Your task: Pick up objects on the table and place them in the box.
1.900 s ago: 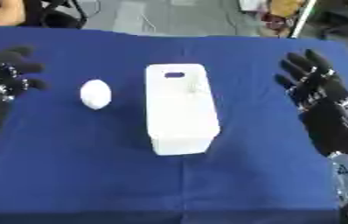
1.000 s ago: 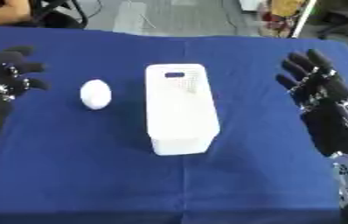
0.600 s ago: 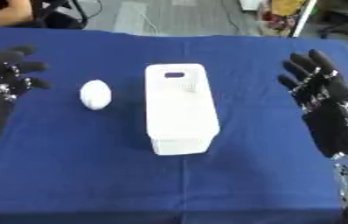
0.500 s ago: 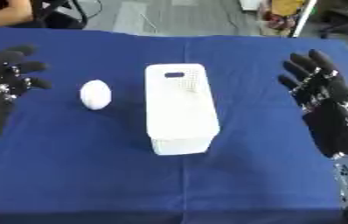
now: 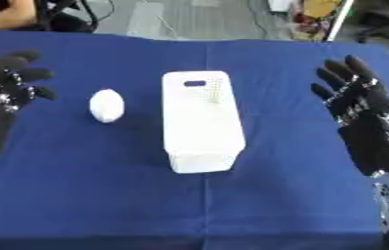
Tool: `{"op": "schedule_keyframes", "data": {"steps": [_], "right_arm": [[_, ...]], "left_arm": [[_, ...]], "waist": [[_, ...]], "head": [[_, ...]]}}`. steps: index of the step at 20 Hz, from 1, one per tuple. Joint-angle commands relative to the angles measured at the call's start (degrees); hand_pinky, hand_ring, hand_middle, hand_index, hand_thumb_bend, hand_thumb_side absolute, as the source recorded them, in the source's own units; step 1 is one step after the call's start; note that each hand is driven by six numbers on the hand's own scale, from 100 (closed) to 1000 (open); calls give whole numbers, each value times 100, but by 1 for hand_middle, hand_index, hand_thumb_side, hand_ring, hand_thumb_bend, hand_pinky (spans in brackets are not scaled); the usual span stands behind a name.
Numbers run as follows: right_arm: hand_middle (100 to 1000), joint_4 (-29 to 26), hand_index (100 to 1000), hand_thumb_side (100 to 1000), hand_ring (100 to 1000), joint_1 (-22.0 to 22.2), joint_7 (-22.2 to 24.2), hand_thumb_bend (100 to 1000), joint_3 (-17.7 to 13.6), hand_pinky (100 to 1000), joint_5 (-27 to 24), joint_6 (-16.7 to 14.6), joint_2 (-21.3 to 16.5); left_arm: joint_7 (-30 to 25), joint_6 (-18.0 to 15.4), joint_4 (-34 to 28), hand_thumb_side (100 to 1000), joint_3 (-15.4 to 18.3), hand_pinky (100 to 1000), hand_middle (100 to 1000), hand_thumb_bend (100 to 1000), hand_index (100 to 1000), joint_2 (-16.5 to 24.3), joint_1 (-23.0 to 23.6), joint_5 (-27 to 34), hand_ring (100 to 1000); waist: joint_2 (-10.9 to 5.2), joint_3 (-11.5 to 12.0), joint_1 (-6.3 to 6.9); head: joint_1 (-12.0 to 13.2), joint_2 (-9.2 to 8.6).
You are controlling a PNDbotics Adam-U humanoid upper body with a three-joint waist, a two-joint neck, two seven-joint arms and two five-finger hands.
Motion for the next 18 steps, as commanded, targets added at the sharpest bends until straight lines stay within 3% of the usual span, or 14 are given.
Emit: {"op": "schedule_keyframes", "data": {"steps": [1, 18], "right_arm": [[932, -81, 1000, 628, 1000, -17, -13, 100, -49, 991, 14, -5, -88], [930, -73, 1000, 623, 1000, -22, -20, 100, -63, 990, 15, -6, -77]], "left_arm": [[3, -17, -110, 1000, 38, 678, 860, 812, 807, 36, -39, -19, 764], [1, -14, -110, 1000, 42, 678, 861, 811, 805, 33, -41, -23, 765]], "waist": [[-47, -11, 23], [-41, -13, 26]], "head": [[18, 5], [30, 5]]}}
